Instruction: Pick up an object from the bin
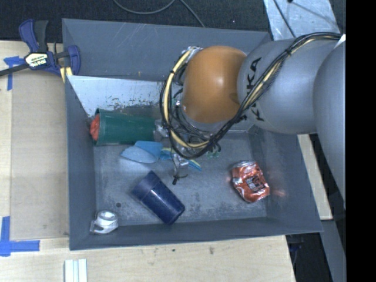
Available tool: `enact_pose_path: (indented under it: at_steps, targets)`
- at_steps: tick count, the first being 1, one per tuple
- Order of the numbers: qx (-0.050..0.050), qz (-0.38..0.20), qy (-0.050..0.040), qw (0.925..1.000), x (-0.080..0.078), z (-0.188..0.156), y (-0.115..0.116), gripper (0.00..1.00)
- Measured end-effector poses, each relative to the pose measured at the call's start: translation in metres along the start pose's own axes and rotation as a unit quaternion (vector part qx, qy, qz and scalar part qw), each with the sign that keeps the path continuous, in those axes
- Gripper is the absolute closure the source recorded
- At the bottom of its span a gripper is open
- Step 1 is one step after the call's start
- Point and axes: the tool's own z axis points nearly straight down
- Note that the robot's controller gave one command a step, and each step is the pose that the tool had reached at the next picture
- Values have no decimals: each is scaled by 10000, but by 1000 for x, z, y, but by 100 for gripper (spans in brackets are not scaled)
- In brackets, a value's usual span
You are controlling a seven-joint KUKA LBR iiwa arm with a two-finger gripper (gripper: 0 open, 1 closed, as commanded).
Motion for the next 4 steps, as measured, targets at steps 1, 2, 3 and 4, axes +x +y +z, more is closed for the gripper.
enact_pose_path:
  at_steps: [1,2,3,4]
  targets:
    - [-6,-193,12,9998,-10,31,-4,0]
    - [-3,-2389,14,9710,-32,44,-1,100]
    - [-4,-2389,14,9710,-32,44,-1,100]
    - [-22,-2623,16,9650,-29,13,-16,100]
